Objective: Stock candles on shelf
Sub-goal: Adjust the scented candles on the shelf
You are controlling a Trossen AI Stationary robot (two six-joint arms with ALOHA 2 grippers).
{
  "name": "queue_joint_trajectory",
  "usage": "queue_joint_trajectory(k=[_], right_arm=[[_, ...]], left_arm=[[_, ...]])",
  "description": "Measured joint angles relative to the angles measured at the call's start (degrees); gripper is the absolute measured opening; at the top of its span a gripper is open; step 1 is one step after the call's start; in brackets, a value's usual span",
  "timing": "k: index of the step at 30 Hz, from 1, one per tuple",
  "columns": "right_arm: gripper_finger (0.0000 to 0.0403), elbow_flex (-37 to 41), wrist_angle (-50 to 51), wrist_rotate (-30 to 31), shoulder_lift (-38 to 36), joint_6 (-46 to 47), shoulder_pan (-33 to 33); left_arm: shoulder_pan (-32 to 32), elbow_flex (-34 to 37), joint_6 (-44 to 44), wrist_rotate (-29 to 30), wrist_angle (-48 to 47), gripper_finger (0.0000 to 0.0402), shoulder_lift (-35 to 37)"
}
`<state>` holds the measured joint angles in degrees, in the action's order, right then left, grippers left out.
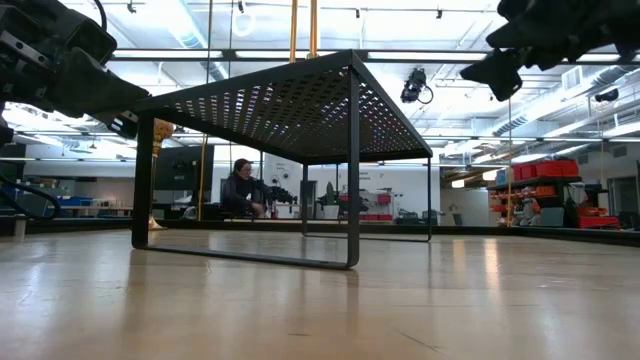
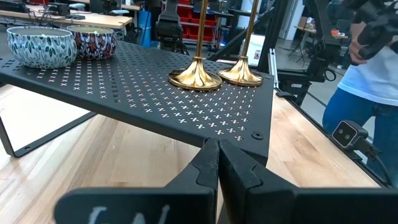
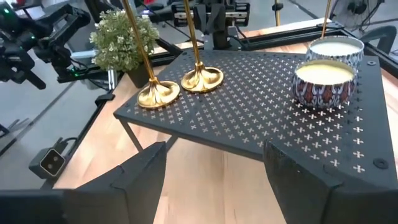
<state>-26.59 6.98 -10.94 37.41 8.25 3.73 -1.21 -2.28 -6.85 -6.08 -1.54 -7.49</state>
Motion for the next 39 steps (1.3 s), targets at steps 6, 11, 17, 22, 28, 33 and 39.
queue_joint_trajectory(k=[6, 11, 17, 22, 28, 33, 39], right_arm=[[0.0268, 2.75, -1.07, 0.00, -3.08, -0.38, 0.14], [0.0268, 4.63, -1.56, -0.01, -4.76, -3.11, 1.50], [0.0268, 7.30, -4.35, -0.02, -7.73, -5.81, 3.22], [0.0268, 8.07, -5.30, -0.28, -9.66, -5.72, 3.28], [0.0268, 8.13, -5.37, -0.48, -9.66, -4.05, 3.26], [0.0268, 7.65, -5.06, -0.48, -9.20, -3.52, 3.26], [0.0268, 1.64, -2.97, -0.48, -5.14, -3.51, 3.21]], left_arm=[[0.01, 0.00, 0.00, 0.00, 0.00, 0.0014, 0.01], [0.02, 0.02, 0.00, -0.01, 0.00, 0.0014, 0.00], [0.00, 0.02, 0.00, -0.01, 0.00, 0.0014, 0.01], [0.01, 0.01, 0.00, 0.00, 0.00, 0.0014, 0.00], [0.02, 0.02, 0.00, 0.00, 0.00, 0.0014, 0.00], [0.01, 0.01, 0.00, -0.01, 0.00, 0.0014, 0.01], [0.00, 0.00, 0.00, -0.01, 0.00, 0.0014, 0.00]])
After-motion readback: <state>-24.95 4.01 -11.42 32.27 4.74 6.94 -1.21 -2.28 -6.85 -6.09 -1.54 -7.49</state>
